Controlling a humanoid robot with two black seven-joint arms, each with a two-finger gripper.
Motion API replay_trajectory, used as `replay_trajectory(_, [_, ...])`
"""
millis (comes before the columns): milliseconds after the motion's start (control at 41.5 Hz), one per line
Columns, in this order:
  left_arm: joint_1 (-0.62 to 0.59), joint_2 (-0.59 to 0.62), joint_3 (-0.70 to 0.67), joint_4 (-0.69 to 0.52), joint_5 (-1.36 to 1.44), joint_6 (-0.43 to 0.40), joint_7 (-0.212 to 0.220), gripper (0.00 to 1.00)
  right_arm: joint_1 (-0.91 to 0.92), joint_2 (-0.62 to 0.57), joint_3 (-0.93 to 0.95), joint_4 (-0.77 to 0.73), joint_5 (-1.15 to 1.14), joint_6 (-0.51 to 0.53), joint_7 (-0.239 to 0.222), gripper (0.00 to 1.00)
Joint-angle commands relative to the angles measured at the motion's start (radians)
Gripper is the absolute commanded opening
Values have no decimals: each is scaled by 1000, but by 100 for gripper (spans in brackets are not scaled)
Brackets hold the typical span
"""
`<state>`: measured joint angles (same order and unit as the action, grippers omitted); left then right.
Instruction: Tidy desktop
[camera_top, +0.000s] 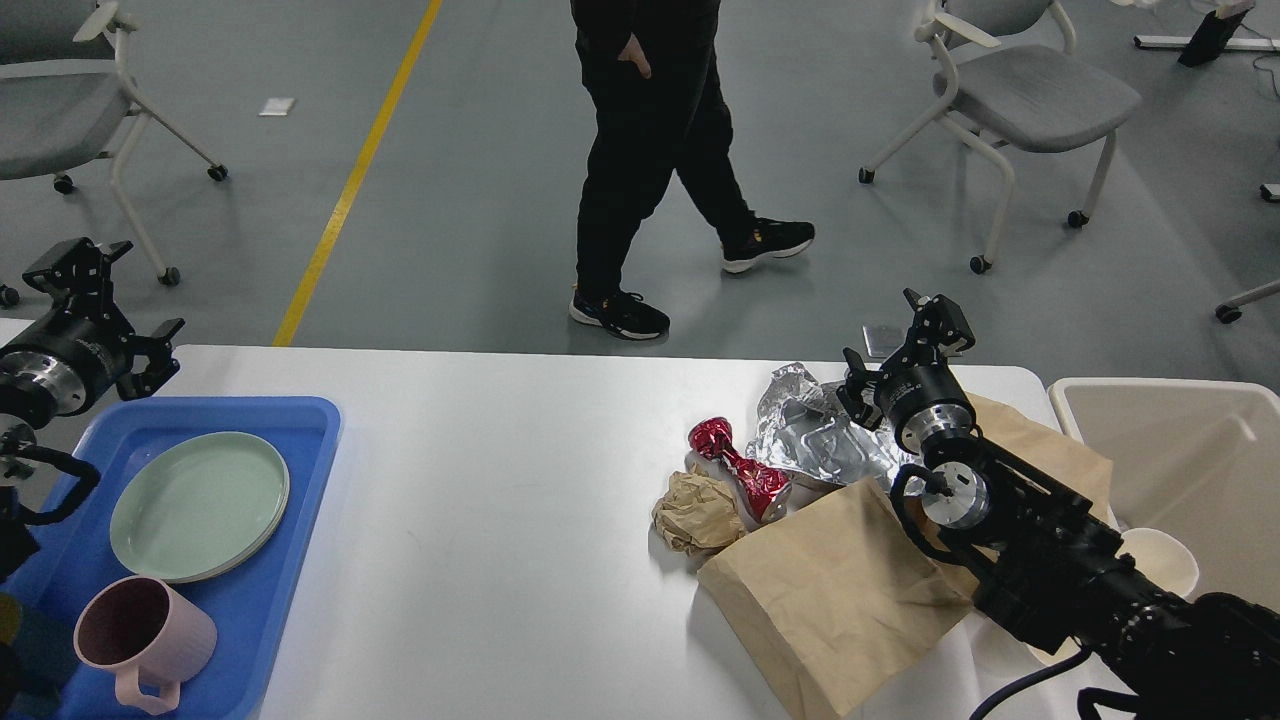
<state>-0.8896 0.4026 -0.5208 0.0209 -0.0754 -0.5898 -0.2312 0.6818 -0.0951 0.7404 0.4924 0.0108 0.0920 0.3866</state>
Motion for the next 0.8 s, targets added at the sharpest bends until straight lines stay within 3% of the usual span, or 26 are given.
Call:
replay_trajectory(0, [8, -33, -65, -6, -7, -1, -140, 97, -1, 0, 0, 0, 0, 0, 0, 100])
replay_trajectory(72, [-2, -70, -71, -12, -11, -1, -165, 97, -1, 0, 0, 0, 0, 0, 0, 100])
replay_trajectory(265, [-84, -162, -88, -10, -32, 7, -165, 97, -1, 0, -1, 0, 0, 0, 0, 100])
replay_trajectory(458, [-149, -199, -134, -12, -57, 10, -157, 97, 1, 0, -1, 0, 0, 0, 0, 100])
replay_trajectory(772, [-143, -202, -137, -12, -47, -8, -168, 97, -1, 0, 0, 0, 0, 0, 0, 100])
